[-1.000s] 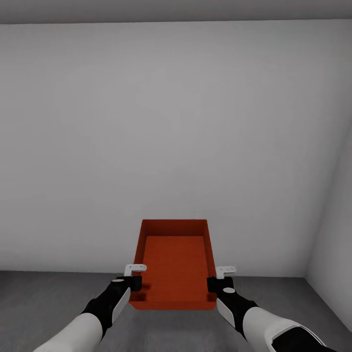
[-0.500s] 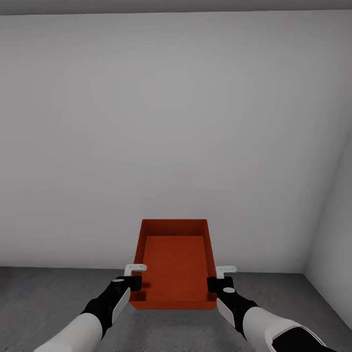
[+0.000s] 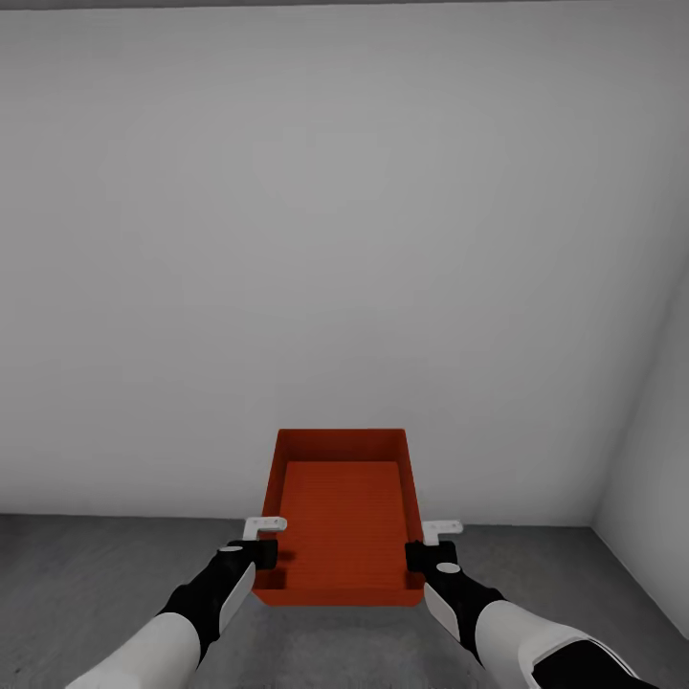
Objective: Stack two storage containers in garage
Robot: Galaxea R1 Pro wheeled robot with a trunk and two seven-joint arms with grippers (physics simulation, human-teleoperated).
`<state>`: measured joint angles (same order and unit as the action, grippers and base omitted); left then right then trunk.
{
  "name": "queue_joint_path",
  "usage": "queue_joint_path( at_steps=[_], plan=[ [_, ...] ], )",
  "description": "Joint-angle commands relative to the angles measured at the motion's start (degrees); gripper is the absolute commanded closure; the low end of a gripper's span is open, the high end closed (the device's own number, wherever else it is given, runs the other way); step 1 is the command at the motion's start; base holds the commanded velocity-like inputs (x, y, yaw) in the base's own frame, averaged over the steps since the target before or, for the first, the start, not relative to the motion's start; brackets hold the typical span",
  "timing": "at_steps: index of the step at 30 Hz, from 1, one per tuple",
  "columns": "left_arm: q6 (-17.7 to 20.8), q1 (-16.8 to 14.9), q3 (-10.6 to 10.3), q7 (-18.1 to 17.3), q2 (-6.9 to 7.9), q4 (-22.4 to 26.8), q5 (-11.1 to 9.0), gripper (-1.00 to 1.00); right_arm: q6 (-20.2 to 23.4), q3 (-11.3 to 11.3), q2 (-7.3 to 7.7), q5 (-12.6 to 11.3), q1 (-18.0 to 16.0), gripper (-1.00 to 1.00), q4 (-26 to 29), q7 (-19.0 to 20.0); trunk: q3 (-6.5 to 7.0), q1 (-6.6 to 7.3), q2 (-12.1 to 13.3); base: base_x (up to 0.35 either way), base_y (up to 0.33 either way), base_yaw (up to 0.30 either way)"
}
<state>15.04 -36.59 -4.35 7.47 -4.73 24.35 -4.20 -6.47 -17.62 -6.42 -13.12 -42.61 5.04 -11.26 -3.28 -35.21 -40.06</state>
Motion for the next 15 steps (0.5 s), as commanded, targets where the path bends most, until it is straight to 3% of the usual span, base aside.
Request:
queue_joint_path(
  at_steps=[1, 15],
  plan=[
    [0.35, -0.07, 3.38, 0.70, 2.01, 0.54, -0.29, 1.00, -0.12, 0.22, 0.17, -1.03, -0.02, 1.00, -0.10, 0.09, -0.20, -0.02, -0.10, -0.002, 0.000, 0.000],
    [0.35, -0.06, 3.29, 0.70, 1.83, 0.19, -0.34, 1.00, -0.12, 0.20, 0.18, -1.03, -0.02, 1.00, -0.12, 0.09, -1.52, -0.02, -0.10, 0.000, 0.000, 0.000]
  ],
)
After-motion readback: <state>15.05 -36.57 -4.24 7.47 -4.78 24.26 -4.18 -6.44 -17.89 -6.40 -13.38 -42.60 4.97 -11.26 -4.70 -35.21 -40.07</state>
